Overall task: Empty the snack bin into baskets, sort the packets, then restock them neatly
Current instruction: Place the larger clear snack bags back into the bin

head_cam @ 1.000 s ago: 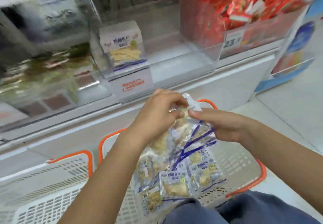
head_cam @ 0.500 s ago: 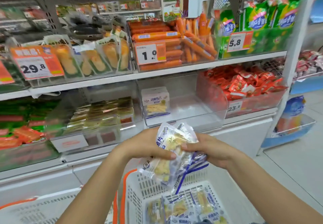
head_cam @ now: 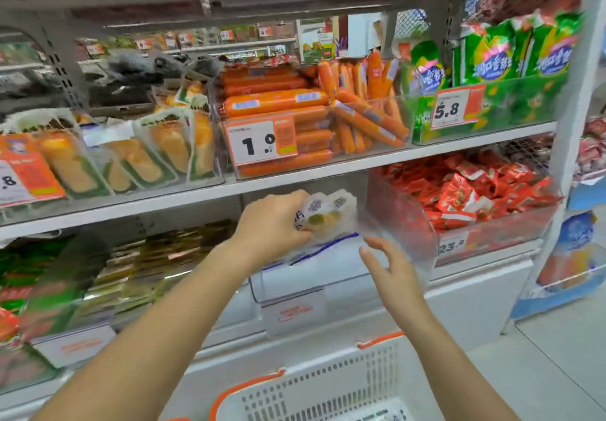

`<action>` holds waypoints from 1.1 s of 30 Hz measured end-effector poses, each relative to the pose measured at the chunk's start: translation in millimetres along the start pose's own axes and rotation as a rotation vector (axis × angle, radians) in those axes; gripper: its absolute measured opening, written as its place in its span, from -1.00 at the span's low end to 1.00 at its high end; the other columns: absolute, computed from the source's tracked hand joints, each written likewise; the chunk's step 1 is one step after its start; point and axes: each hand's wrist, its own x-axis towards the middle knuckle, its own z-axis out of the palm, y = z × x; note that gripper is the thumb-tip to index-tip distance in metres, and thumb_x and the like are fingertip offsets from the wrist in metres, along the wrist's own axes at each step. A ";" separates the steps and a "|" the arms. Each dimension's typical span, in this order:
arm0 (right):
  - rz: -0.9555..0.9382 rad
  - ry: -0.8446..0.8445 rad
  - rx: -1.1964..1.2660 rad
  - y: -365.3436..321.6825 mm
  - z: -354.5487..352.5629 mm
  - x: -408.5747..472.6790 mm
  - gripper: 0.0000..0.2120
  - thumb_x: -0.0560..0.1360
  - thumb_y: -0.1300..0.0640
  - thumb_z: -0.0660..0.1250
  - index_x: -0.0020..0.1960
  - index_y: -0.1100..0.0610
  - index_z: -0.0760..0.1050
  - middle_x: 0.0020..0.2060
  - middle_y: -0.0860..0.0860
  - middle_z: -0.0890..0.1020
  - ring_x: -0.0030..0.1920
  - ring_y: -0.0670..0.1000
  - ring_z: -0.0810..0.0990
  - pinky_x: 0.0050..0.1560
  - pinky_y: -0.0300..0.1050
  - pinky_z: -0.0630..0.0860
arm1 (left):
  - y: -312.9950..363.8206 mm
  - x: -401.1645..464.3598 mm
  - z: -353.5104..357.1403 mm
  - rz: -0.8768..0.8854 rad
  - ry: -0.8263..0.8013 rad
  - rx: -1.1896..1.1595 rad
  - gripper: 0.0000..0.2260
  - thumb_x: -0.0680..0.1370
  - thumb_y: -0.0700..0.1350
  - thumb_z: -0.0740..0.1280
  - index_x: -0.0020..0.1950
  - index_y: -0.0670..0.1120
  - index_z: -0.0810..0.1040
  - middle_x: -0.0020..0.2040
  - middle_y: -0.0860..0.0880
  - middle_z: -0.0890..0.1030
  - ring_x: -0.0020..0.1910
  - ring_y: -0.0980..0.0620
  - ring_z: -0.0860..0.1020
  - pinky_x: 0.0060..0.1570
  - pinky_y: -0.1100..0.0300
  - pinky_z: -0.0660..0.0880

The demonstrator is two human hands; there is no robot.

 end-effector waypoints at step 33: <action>-0.132 -0.234 -0.805 12.8 20.9 27.3 -0.61 0.56 -0.16 0.05 0.22 -0.05 0.52 0.06 -0.10 0.64 0.09 0.00 0.55 0.16 -0.15 0.24 | -49.7 32.4 106.2 -0.108 -0.208 0.716 -0.30 0.51 -0.03 0.25 0.54 -0.15 -0.03 0.50 -0.21 0.12 0.49 -0.24 0.06 0.45 -0.21 -0.05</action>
